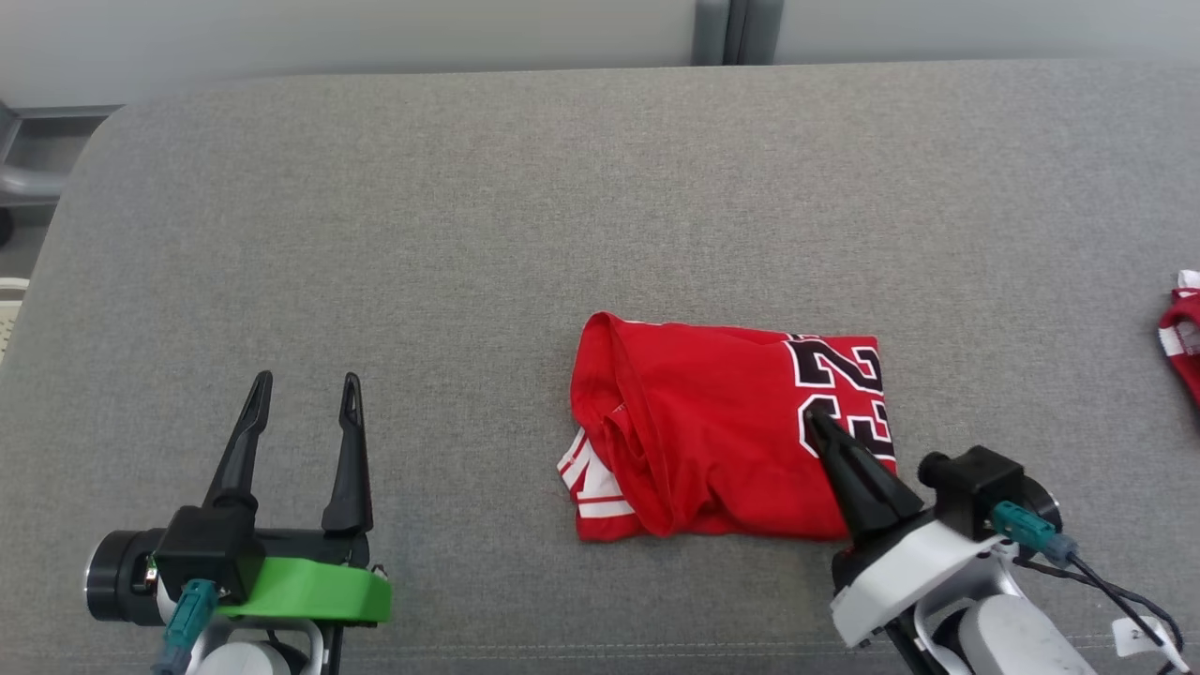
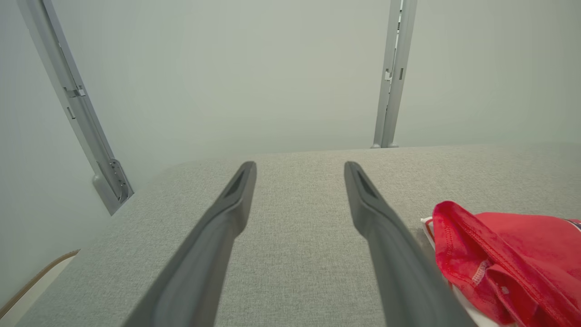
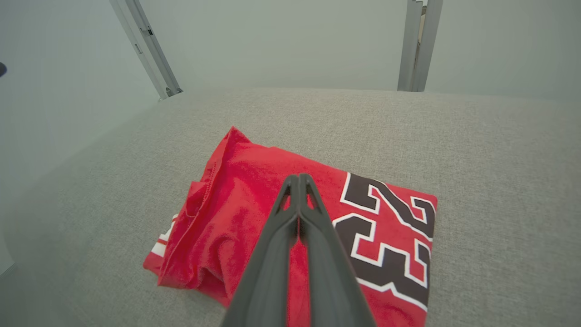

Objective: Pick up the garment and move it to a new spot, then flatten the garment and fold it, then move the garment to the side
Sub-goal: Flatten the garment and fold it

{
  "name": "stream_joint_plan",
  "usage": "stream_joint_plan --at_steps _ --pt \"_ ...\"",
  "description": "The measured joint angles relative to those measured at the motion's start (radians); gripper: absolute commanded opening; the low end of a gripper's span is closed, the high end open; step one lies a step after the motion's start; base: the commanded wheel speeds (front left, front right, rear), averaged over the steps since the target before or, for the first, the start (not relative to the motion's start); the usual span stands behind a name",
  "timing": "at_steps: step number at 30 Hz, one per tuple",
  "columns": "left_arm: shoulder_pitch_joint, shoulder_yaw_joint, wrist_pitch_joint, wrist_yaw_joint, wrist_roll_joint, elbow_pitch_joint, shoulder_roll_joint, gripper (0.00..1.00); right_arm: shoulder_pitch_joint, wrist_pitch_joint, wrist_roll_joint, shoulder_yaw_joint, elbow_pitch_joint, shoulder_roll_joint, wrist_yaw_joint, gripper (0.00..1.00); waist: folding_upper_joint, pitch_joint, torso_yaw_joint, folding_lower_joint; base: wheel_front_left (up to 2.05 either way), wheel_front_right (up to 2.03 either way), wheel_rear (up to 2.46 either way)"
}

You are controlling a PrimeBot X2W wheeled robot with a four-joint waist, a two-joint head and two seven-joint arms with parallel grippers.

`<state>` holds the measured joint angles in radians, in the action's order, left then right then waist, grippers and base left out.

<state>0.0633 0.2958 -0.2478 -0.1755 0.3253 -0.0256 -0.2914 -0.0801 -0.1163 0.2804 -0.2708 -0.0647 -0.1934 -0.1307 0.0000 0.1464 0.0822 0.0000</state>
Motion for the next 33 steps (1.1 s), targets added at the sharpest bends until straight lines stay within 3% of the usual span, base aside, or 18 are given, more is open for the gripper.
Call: stream_joint_plan --at_steps 13,19,26,33 --pt "0.053 0.015 -0.010 0.027 0.001 0.039 0.041 1.00 -0.218 -0.099 0.067 -0.257 -0.382 0.041 0.000 0.00 0.0000 0.072 0.086 0.0000 0.00 0.00 0.00" --pt "0.067 0.008 -0.012 0.036 -0.001 0.053 0.054 1.00 -0.288 -0.127 0.098 -0.378 -0.500 0.072 0.000 0.00 0.0000 0.097 0.112 0.0000 0.00 0.00 0.00" --pt "0.077 -0.004 -0.013 0.051 -0.015 0.054 0.060 1.00 -0.390 -0.141 0.143 -0.500 -0.570 0.103 0.000 0.00 0.0000 0.113 0.114 0.0000 0.00 0.00 0.00" --pt "0.076 -0.022 -0.014 0.053 -0.027 0.051 0.061 1.00 -0.409 -0.142 0.198 -0.474 -0.456 0.122 0.000 0.00 0.0000 0.102 0.091 0.0000 0.00 0.00 0.00"
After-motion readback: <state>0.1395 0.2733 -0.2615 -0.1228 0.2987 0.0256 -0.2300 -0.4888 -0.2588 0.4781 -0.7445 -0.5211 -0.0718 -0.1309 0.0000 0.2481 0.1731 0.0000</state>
